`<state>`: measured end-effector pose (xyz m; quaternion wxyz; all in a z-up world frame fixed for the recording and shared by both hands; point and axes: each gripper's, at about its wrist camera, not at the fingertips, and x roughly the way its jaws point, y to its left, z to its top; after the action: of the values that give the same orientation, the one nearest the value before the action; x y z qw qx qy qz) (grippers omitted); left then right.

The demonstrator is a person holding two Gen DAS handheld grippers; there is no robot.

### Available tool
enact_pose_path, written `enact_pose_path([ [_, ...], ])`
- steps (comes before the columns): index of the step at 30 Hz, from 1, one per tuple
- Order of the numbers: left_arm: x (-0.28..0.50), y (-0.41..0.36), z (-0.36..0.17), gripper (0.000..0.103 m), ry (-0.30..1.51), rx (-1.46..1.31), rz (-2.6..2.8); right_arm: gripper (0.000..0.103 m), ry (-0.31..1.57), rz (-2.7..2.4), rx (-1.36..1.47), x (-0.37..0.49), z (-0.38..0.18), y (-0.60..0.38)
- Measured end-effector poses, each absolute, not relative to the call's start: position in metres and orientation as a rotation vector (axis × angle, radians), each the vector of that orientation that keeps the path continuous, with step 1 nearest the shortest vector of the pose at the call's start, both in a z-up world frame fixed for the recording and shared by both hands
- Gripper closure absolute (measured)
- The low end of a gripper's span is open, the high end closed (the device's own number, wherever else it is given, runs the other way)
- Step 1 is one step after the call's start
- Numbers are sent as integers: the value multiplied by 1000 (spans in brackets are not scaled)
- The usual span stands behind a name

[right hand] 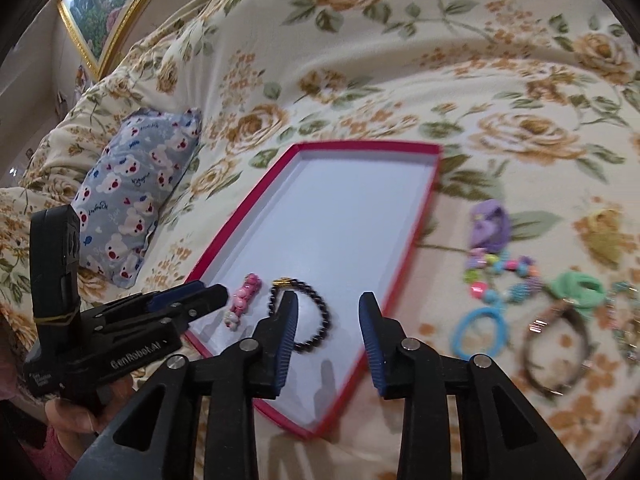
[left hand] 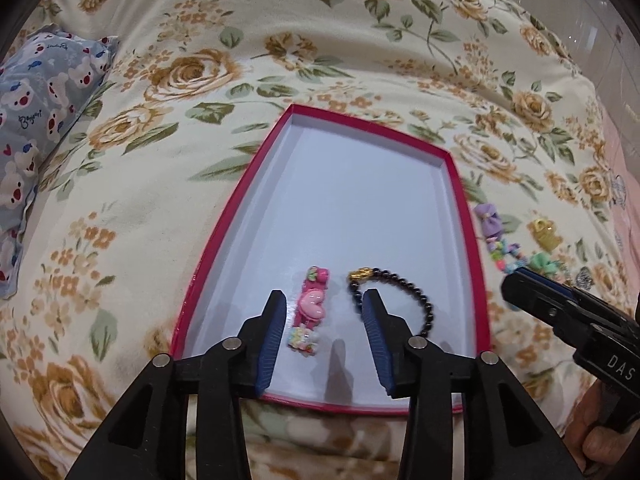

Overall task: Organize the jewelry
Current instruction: 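Open both tools to release the clip and bracelet in the tray, then withdraw, then grasp the watch with the left tool while the right tool grasps the silver chain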

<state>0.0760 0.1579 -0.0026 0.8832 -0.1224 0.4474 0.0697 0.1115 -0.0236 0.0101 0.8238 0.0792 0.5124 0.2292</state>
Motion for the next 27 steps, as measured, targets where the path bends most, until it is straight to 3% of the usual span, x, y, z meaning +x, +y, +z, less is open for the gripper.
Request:
enact_pose_path([
  [19, 72, 99, 22, 58, 922, -209, -13, 62, 996, 205, 223, 77, 48, -151],
  [27, 77, 77, 26, 54, 910, -185, -55, 54, 963, 118, 202, 68, 56, -187],
])
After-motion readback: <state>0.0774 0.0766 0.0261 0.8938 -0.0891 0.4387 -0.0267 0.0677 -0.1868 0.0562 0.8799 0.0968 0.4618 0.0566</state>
